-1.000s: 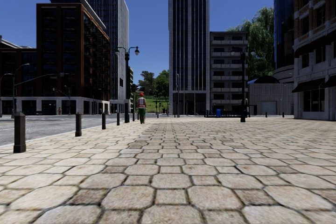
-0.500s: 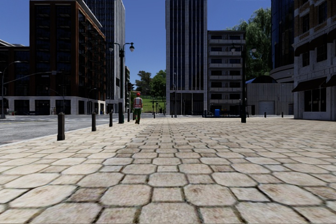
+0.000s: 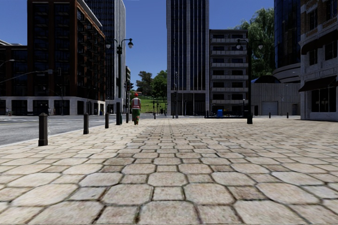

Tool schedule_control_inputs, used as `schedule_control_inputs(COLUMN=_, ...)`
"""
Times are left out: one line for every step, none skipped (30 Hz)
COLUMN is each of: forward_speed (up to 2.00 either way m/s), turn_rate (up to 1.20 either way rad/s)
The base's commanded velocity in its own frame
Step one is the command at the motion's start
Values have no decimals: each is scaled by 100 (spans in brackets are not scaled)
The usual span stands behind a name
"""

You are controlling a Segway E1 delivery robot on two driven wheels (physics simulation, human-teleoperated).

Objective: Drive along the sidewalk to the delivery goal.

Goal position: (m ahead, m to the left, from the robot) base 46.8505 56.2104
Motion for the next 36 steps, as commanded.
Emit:
schedule_control_inputs(forward_speed=167, turn_rate=0)
schedule_control_inputs(forward_speed=200, turn_rate=0)
schedule_control_inputs(forward_speed=200, turn_rate=0)
schedule_control_inputs(forward_speed=200, turn_rate=0)
schedule_control_inputs(forward_speed=200, turn_rate=0)
schedule_control_inputs(forward_speed=200, turn_rate=0)
schedule_control_inputs(forward_speed=200, turn_rate=0)
schedule_control_inputs(forward_speed=200, turn_rate=0)
schedule_control_inputs(forward_speed=200, turn_rate=0)
schedule_control_inputs(forward_speed=200, turn_rate=0)
schedule_control_inputs(forward_speed=200, turn_rate=0)
schedule_control_inputs(forward_speed=200, turn_rate=0)
schedule_control_inputs(forward_speed=200, turn_rate=0)
schedule_control_inputs(forward_speed=200, turn_rate=0)
schedule_control_inputs(forward_speed=200, turn_rate=0)
schedule_control_inputs(forward_speed=200, turn_rate=0)
schedule_control_inputs(forward_speed=200, turn_rate=0)
schedule_control_inputs(forward_speed=200, turn_rate=0)
schedule_control_inputs(forward_speed=200, turn_rate=0)
schedule_control_inputs(forward_speed=200, turn_rate=0)
schedule_control_inputs(forward_speed=200, turn_rate=0)
schedule_control_inputs(forward_speed=200, turn_rate=0)
schedule_control_inputs(forward_speed=200, turn_rate=0)
schedule_control_inputs(forward_speed=200, turn_rate=0)
schedule_control_inputs(forward_speed=200, turn_rate=0)
schedule_control_inputs(forward_speed=200, turn_rate=0)
schedule_control_inputs(forward_speed=200, turn_rate=0)
schedule_control_inputs(forward_speed=200, turn_rate=0)
schedule_control_inputs(forward_speed=200, turn_rate=0)
schedule_control_inputs(forward_speed=200, turn_rate=0)
schedule_control_inputs(forward_speed=200, turn_rate=0)
schedule_control_inputs(forward_speed=200, turn_rate=0)
schedule_control_inputs(forward_speed=200, turn_rate=0)
schedule_control_inputs(forward_speed=200, turn_rate=0)
schedule_control_inputs(forward_speed=200, turn_rate=0)
schedule_control_inputs(forward_speed=200, turn_rate=0)
